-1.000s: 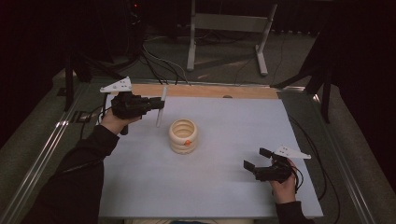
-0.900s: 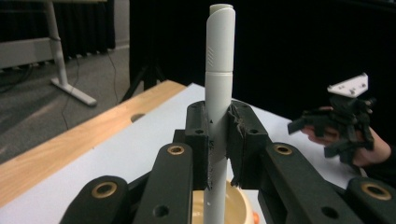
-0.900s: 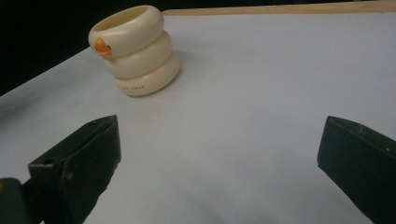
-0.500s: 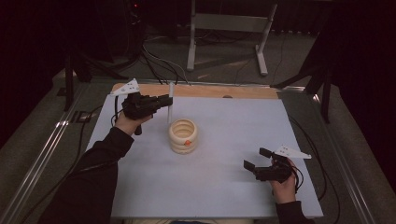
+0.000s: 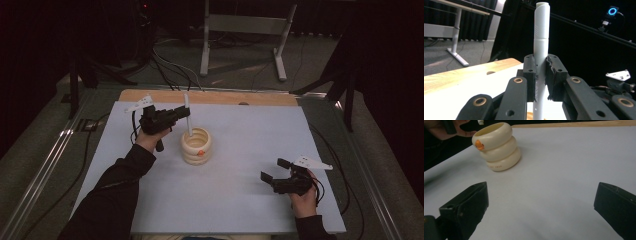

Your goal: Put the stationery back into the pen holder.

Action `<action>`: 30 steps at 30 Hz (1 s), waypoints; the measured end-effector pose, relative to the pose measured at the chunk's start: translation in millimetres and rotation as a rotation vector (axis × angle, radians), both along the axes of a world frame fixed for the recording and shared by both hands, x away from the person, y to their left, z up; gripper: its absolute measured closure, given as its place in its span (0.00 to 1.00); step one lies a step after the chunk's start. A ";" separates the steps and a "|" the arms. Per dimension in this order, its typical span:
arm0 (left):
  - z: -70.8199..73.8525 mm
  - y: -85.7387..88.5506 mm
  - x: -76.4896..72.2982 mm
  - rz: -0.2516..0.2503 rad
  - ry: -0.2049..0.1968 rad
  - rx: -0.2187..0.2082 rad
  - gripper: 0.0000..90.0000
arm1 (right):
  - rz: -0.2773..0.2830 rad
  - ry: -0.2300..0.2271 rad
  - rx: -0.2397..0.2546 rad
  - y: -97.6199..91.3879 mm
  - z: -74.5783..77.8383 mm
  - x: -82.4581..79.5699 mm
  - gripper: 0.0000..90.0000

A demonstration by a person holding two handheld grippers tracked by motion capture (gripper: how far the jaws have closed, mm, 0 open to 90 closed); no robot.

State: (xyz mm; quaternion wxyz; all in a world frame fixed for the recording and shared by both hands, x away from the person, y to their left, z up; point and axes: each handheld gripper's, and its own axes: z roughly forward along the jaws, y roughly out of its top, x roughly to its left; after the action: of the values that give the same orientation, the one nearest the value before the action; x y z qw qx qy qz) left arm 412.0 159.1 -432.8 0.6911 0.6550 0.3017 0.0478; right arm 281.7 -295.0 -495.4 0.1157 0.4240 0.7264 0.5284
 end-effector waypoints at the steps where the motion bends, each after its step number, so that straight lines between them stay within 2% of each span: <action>1: -2.6 -0.8 -0.2 -0.003 0.008 -0.009 0.88 | 0.000 -0.001 -0.001 0.1 0.0 0.1 0.00; 4: -10.1 -4.5 -1.4 0.002 -0.007 0.005 0.88 | 0.001 -0.002 -0.002 0.1 0.1 0.2 0.00; 9: -16.2 -10.6 -3.8 -0.008 0.026 0.076 0.88 | 0.001 0.000 -0.004 -0.3 -0.1 0.4 0.00; 10: -16.7 -11.8 -5.2 0.003 0.026 0.092 0.88 | 0.001 0.001 -0.004 -0.4 -0.2 0.5 0.00; 12: -18.1 -12.5 -6.5 0.000 0.036 0.091 0.88 | 0.002 0.004 -0.002 -0.4 -0.4 0.8 0.00; 17: -20.2 -15.7 -10.7 0.027 0.073 0.135 0.88 | 0.003 0.005 -0.005 0.0 -0.3 0.6 0.00; 24: -22.9 -21.7 -13.9 0.019 0.075 0.178 0.87 | 0.005 0.006 -0.004 0.0 -0.8 1.1 0.00; 25: -22.4 -23.0 -14.1 0.016 0.077 0.184 0.85 | 0.006 0.007 -0.004 0.1 -0.9 1.1 0.00; 26: -21.5 -24.2 -14.5 0.023 0.080 0.196 0.76 | 0.007 0.008 -0.004 0.2 -1.0 1.1 0.00; 28: -19.6 -25.2 -14.7 0.026 0.081 0.203 0.72 | 0.008 0.008 -0.004 0.2 -1.0 1.1 0.00; 30: -16.3 -26.5 -15.3 0.022 0.086 0.215 0.57 | 0.008 0.009 -0.004 -0.1 -1.1 1.2 0.00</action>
State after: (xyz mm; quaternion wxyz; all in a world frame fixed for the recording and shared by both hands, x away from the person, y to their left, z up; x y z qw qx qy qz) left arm 396.7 132.6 -449.1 0.6027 0.7235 0.3313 0.0595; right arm 282.9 -295.1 -496.5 0.1113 0.4231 0.7298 0.5254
